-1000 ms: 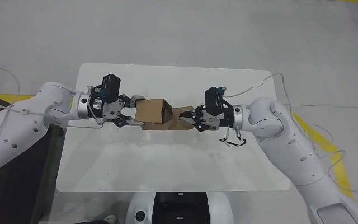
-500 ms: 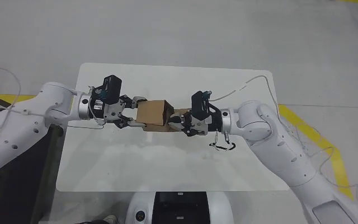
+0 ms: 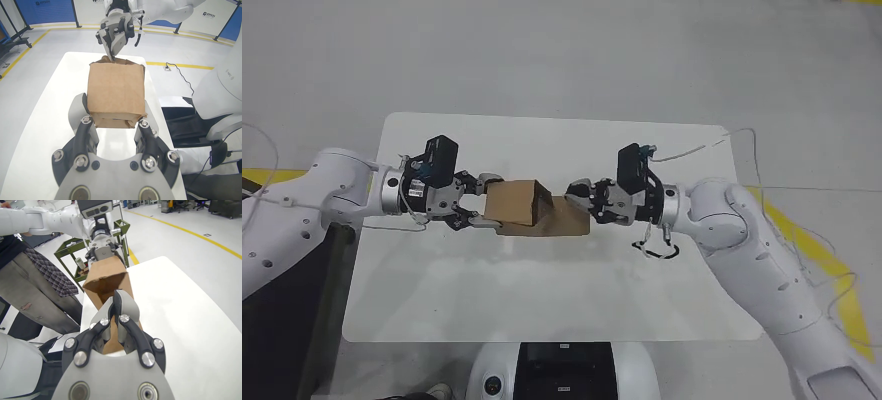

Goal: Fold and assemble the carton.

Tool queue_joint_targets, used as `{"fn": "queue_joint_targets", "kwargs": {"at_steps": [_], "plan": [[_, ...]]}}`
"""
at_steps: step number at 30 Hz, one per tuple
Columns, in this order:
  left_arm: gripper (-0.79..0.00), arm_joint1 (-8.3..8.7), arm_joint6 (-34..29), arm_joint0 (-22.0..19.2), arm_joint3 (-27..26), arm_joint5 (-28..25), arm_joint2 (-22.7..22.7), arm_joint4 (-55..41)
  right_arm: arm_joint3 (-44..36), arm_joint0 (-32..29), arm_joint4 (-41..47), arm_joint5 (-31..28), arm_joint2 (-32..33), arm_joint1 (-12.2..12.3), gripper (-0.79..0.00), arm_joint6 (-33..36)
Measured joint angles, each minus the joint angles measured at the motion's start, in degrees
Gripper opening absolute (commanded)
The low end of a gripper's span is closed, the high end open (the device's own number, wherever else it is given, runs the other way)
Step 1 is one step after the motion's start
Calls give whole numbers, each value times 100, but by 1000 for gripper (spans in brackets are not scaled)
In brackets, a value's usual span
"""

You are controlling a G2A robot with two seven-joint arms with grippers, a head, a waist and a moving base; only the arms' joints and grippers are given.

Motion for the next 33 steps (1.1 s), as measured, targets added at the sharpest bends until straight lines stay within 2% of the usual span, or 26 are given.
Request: {"fn": "queue_joint_targets", "kwargs": {"at_steps": [6, 17, 22, 33], "plan": [[-520, 21, 84, 6, -10, 0, -11, 51, 243, -420, 248, 244, 380, 107, -785, 78], [-523, 68, 234, 44, -7, 0, -37, 151, 983, -350, 1071, 194, 0, 15, -785, 118], [-523, 98, 297, 69, -16, 0, -54, 194, 1510, -291, 2012, 102, -90, -12, -785, 359], [-523, 167, 435, 130, -50, 0, -104, 304, 1543, -275, 2021, 118, -90, -9, -785, 419]]}}
